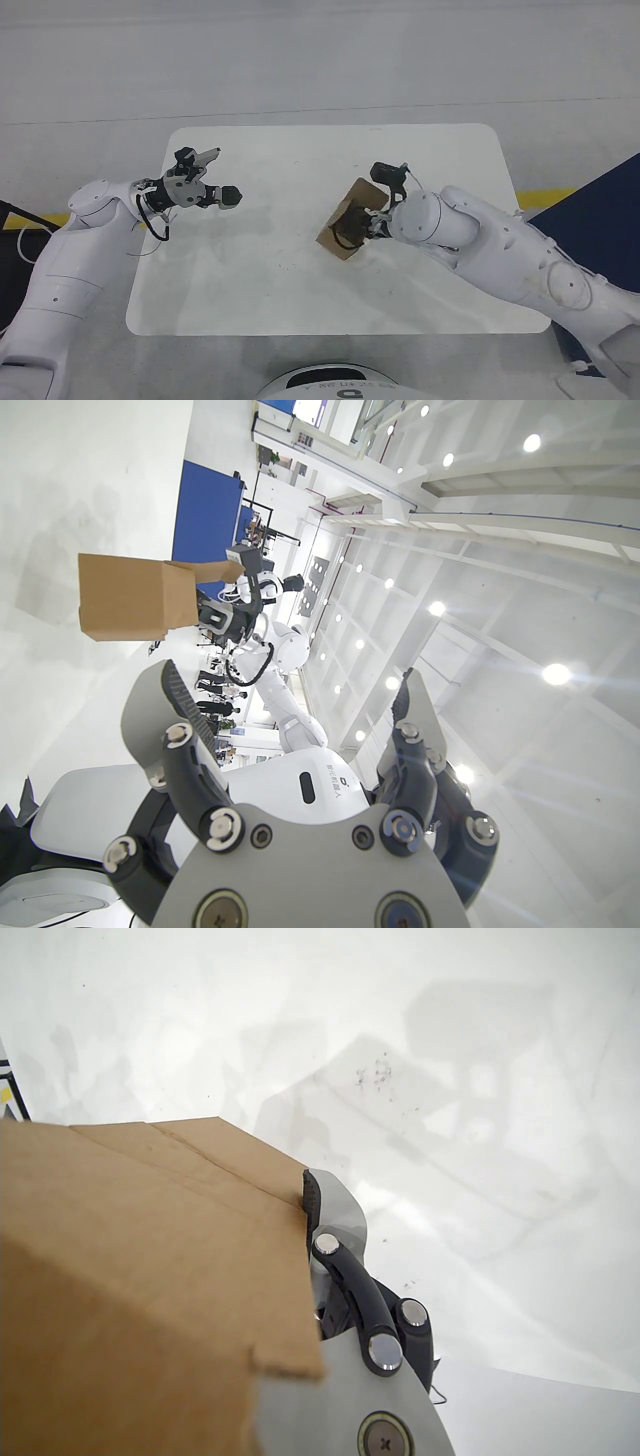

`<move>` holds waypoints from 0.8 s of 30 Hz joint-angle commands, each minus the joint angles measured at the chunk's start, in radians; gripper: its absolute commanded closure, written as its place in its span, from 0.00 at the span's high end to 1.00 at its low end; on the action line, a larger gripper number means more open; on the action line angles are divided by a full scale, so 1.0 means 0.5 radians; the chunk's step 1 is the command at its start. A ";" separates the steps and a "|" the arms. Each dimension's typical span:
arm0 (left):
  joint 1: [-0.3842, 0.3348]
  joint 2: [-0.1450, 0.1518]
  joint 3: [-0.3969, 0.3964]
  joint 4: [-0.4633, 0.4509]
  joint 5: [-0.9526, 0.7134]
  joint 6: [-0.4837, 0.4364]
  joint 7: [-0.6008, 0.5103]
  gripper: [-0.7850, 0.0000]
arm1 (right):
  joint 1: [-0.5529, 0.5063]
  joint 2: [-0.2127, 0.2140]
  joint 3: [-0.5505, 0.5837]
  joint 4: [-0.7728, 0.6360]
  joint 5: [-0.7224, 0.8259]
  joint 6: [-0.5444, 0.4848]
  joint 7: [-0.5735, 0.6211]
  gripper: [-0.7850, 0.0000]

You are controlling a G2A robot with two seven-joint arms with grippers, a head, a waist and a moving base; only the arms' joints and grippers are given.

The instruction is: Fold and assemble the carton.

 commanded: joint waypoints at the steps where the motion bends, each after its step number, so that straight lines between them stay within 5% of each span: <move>1: 0.000 0.000 0.000 0.000 0.000 0.000 0.000 1.00 | 0.118 0.012 -0.101 0.058 -0.228 -0.124 0.202 0.00; 4: 0.000 0.000 0.000 0.000 0.000 0.000 0.000 1.00 | 0.281 0.009 -0.207 0.156 -0.443 -0.370 0.448 0.00; 5: 0.000 0.000 0.000 0.000 0.000 0.000 0.000 1.00 | 0.319 0.003 -0.233 0.197 -0.517 -0.409 0.487 0.10; 8: 0.000 0.000 0.000 0.000 0.000 0.000 0.000 1.00 | 0.391 -0.028 -0.283 0.256 -0.626 -0.508 0.578 0.58; 9: 0.000 0.000 0.000 0.000 0.000 0.000 0.000 1.00 | 0.406 -0.042 -0.286 0.274 -0.631 -0.554 0.592 0.94; 10: 0.000 0.000 0.000 0.000 0.000 0.000 0.000 1.00 | 0.411 -0.048 -0.286 0.284 -0.634 -0.572 0.597 0.99; 17: 0.000 0.000 0.000 0.000 0.000 0.000 0.000 1.00 | 0.334 -0.077 -0.213 0.322 -0.559 -0.617 0.444 1.00; 21: 0.006 0.016 -0.005 -0.121 0.237 0.042 0.063 1.00 | 0.101 -0.030 0.011 0.244 -0.303 -0.643 0.047 1.00; 24: -0.014 0.019 0.030 -0.244 0.392 0.180 0.102 1.00 | -0.231 0.059 0.279 0.156 -0.062 -0.856 -0.361 1.00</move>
